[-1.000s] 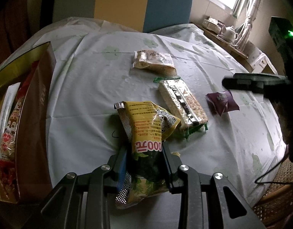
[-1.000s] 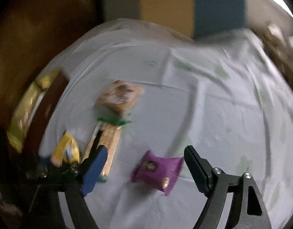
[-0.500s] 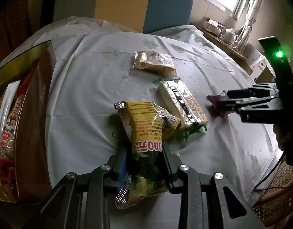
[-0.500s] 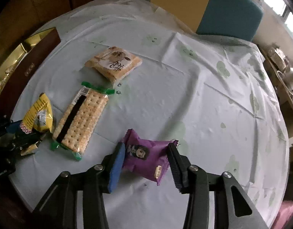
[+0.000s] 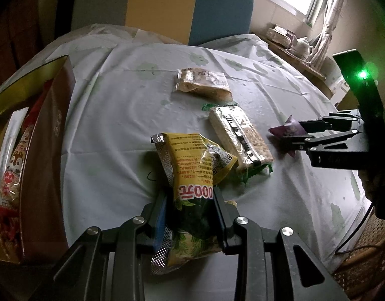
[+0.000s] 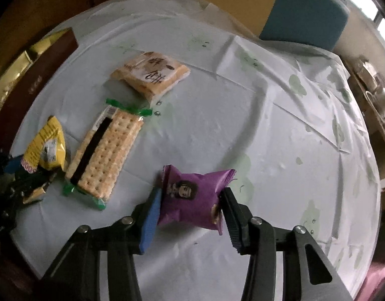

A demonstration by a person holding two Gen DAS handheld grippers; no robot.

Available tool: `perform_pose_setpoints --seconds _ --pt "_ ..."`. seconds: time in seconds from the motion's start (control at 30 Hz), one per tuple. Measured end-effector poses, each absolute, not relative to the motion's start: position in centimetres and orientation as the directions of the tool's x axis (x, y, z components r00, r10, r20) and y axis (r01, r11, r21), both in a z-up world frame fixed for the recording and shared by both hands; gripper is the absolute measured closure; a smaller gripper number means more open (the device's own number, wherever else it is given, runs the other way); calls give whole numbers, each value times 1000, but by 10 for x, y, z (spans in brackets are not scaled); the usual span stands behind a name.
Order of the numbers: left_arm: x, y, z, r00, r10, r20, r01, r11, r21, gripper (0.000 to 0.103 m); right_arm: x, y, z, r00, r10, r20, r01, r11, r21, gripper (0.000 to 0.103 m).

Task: Organize snacks
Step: 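Carry the chip bag toward the gold tray while the right gripper holds the purple packet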

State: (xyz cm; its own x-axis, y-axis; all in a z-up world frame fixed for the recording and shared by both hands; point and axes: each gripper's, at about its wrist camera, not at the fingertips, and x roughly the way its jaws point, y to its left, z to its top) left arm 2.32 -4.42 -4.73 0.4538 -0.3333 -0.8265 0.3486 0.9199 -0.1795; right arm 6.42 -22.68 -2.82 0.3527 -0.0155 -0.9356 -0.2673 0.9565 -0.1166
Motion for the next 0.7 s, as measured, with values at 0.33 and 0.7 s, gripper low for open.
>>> perform_pose_setpoints --seconds 0.33,0.7 --pt "19 -48 -41 464 -301 -833 348 927 -141 75 59 -220 -27 358 -30 -933 -280 950 -138 54" --pt "7 -43 -2 534 -277 -799 347 933 -92 75 59 -217 -31 364 -44 -930 -290 944 -158 52"
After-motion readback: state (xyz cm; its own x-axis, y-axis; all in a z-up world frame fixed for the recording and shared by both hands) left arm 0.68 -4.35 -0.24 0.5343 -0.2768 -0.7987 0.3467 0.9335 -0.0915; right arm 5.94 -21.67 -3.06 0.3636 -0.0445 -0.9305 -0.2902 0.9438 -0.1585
